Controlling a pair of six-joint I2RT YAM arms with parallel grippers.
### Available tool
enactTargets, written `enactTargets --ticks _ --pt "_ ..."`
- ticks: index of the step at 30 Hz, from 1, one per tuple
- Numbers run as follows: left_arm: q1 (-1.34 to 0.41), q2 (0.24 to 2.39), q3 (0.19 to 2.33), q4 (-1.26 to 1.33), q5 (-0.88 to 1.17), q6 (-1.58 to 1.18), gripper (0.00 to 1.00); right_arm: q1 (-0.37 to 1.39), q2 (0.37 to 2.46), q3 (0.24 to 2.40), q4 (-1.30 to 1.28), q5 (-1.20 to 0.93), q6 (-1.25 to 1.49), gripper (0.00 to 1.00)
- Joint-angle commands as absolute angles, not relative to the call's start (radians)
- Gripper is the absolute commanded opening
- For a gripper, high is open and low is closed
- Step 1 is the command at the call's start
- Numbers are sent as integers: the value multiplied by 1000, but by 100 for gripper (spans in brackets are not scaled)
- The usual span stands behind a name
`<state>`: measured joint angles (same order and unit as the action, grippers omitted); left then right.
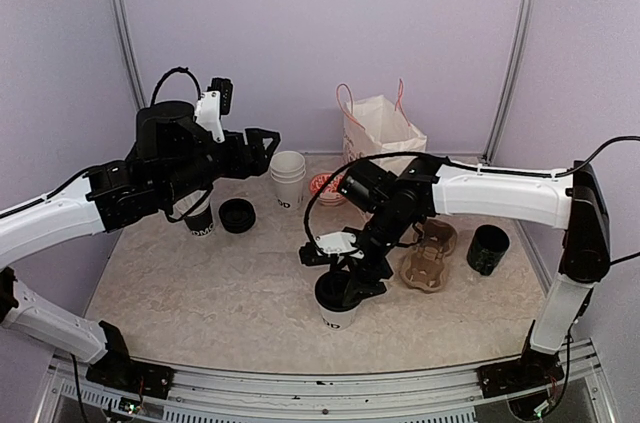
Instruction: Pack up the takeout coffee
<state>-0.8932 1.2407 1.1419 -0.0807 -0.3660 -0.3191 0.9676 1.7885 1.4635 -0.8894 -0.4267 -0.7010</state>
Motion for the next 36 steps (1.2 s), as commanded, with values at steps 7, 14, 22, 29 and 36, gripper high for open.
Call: enactTargets --ticks 7,14,22,29,36 --pt "-884 1194 1118 -80 -357 -334 82 972 1832 1567 -816 -319 -621 78" --pt "-858 1192 1146 -177 -384 -373 75 885 1948 1730 -826 -298 -562 75" --pt "-796 1272 1256 -333 -386 -400 69 772 2079 1934 -814 -257 -464 74" --pt "-788 1321 1290 -335 -353 -392 69 736 2216 2129 -862 -262 -409 75" --pt "-753 1378 1331 -368 -342 -397 67 734 2280 2204 -898 -241 -393 79"
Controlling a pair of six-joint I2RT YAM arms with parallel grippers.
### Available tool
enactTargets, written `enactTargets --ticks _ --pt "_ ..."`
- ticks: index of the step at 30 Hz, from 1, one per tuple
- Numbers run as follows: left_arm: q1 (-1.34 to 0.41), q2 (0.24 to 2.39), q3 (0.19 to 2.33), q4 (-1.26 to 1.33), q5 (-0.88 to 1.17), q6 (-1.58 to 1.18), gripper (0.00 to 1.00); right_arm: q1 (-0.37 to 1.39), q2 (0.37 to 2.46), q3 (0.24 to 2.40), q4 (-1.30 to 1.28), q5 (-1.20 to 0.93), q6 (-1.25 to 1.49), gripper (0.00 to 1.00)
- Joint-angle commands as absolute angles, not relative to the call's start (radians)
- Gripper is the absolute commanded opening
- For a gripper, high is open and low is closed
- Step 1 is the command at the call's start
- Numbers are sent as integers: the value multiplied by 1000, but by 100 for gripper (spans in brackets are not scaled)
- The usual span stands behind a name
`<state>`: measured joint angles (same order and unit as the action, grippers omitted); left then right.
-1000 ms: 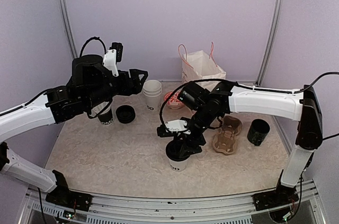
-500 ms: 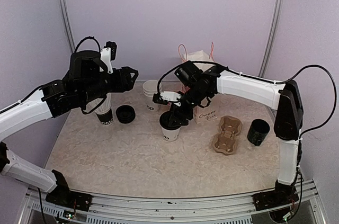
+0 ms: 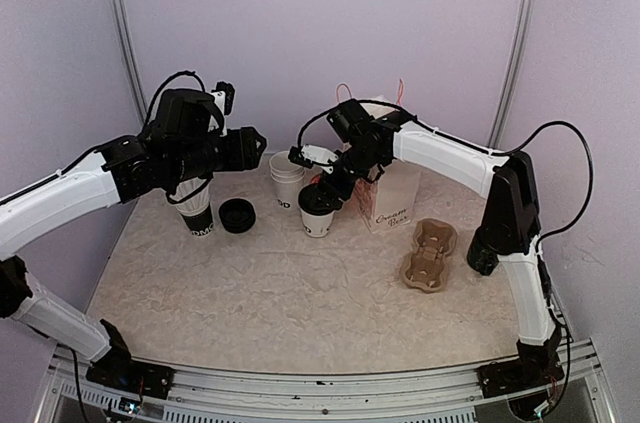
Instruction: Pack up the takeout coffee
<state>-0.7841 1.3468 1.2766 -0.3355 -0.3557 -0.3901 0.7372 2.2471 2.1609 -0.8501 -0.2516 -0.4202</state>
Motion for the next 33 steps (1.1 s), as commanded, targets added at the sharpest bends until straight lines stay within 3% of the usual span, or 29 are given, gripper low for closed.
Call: enactTargets --ticks 1,10,18,22,27,33 --pt "-743 1390 1343 -376 -335 -397 66 734 2281 2204 -900 -234 -393 79" --pt "-651 1551 1475 -419 -251 -373 55 733 2273 2206 -912 -228 -382 88" --pt "-596 1759 1675 -509 -173 -358 46 733 2115 2160 -937 -290 -393 89" --pt "-578 1875 1813 -597 -164 -355 44 733 1956 1970 -881 -362 -461 88" --pt "-543 1989 1917 -669 -129 -365 42 720 1683 1525 -685 -483 -567 87" --pt "-512 2095 2017 -729 -109 -363 39 687 1596 1323 -653 -583 -551 83"
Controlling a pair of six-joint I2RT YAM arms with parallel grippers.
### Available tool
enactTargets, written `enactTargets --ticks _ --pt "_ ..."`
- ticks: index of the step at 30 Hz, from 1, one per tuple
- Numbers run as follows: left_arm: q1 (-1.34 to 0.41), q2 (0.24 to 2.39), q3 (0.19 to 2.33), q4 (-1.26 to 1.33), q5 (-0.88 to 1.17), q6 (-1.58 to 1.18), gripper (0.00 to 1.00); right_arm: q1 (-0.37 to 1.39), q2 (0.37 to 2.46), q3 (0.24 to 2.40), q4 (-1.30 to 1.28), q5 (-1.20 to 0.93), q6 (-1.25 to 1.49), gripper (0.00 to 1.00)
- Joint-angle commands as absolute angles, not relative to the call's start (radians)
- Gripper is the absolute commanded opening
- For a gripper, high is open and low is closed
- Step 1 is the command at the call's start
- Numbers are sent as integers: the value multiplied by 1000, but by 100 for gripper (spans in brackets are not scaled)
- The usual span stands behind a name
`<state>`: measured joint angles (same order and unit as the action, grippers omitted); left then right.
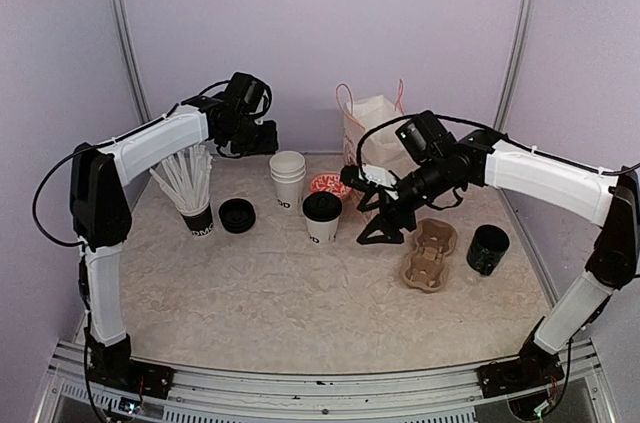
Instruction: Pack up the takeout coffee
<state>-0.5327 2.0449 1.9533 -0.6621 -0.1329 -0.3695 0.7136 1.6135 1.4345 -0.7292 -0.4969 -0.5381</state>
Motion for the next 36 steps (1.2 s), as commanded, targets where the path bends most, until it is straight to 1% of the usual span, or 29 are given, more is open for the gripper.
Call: enactTargets --ticks 1,9,13,17,29,34,36 --pt "-508 2104 2023 -729 -105 -361 39 686 1588 1306 -643 -585 -549 83" --pt "-489 2181 2075 -733 -72 -359 37 687 1605 1289 -635 -597 -555 83" --pt "-486 2211 2101 -740 -68 -359 32 687 1618 1299 -642 -607 -561 83" --pt "-483 2241 2118 -747 -62 -358 25 687 1618 1299 -648 -596 -566 83" --pt "-486 2236 2124 -741 -72 -356 10 687 1626 1299 -651 -595 -565 83" --pt "-486 2224 2124 -744 -77 -346 0 687 1635 1308 -659 -601 -564 83" --pt "-486 2220 2132 -754 -82 -344 0 687 1638 1313 -665 -601 -563 83"
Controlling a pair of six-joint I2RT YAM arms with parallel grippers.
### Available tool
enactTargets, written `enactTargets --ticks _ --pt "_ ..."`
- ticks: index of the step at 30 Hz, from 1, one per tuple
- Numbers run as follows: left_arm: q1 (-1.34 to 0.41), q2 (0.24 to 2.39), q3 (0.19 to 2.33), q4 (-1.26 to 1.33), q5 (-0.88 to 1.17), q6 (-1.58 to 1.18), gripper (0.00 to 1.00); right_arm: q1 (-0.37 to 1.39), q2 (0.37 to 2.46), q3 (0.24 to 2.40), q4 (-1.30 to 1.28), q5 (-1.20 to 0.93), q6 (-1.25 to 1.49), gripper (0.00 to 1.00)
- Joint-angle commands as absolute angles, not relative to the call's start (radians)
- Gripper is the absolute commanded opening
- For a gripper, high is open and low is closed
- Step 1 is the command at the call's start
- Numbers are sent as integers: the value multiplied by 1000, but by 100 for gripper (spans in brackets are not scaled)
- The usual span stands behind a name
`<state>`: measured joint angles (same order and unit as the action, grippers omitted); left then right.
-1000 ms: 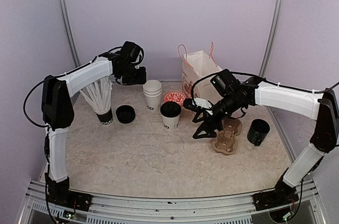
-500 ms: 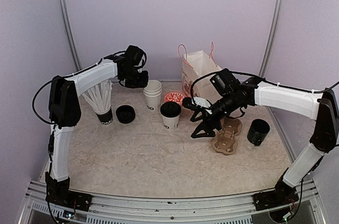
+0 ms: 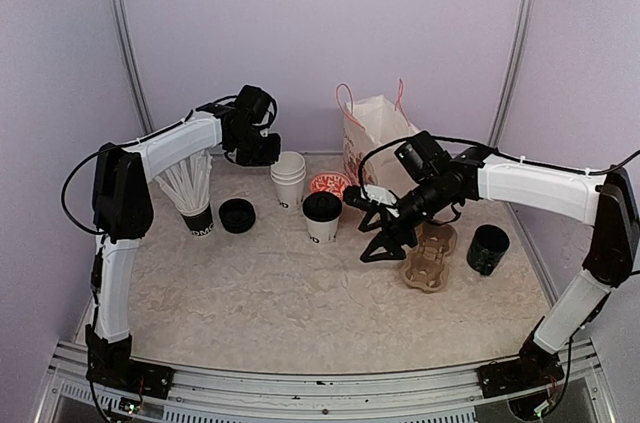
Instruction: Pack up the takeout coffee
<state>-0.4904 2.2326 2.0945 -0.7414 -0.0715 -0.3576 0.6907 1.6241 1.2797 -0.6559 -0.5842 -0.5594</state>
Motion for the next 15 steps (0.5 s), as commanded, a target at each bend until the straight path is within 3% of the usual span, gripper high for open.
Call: enactTargets --ticks 1,6,9,10,12,14,15 --pt "-485 2215 2138 -762 -88 -342 0 686 1638 1316 -669 -601 -564 83" --pt "-446 2147 2113 -714 30 -380 0 687 1634 1323 -679 -612 -562 83" --pt "-486 2208 2335 -925 -227 -293 0 686 1632 1329 -681 -617 -556 83" --pt "-484 2252 2408 -987 -181 -282 0 687 1633 1333 -682 -615 -554 83" --pt "-460 2248 2326 -900 25 -319 0 687 1631 1337 -677 -608 -546 83" --pt "-504 2168 2219 -853 -254 -266 0 687 1631 1338 -671 -594 -540 83" --pt "-470 2149 2200 -841 -15 -276 0 687 1631 1338 -668 -590 -539 83"
